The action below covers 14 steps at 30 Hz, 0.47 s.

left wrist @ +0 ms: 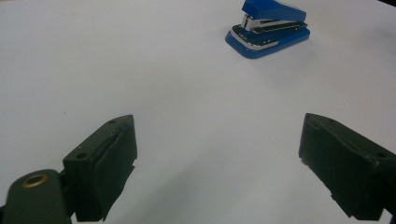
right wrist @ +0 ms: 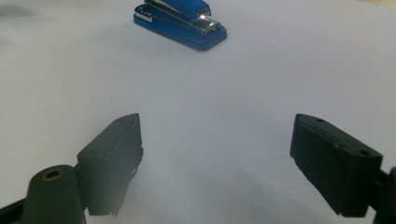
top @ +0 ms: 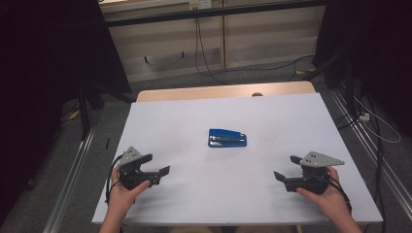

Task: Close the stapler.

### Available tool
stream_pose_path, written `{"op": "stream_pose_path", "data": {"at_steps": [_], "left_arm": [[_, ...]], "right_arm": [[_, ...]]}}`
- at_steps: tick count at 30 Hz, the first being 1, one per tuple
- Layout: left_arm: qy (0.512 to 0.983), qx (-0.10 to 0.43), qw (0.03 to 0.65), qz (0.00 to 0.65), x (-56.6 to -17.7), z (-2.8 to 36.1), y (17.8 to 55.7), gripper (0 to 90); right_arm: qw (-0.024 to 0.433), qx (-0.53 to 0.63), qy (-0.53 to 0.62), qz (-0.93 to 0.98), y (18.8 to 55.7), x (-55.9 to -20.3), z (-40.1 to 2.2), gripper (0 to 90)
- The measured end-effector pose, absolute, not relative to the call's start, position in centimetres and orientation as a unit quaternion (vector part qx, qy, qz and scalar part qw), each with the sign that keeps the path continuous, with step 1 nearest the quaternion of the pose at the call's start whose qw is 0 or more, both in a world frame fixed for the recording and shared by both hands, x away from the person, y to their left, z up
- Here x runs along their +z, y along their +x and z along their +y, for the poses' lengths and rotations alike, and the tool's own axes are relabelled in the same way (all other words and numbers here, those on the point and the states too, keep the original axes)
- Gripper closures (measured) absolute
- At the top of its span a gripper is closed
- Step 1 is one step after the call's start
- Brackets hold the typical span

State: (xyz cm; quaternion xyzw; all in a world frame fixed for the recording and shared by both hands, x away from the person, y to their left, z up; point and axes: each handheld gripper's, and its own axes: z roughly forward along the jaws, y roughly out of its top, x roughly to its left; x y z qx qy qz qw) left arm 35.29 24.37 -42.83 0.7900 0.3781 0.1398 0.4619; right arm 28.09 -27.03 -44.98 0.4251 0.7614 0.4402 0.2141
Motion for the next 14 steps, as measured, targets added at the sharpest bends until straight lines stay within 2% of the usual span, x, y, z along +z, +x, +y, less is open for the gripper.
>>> {"op": "stream_pose_path", "data": {"at_steps": [14], "left_arm": [[0.795,0.143,0.456,0.373,-43.05,24.20,35.34,11.0]], "right_arm": [[0.219,0.437,0.422,0.763,28.14,-45.26,-27.19,17.2]]}}
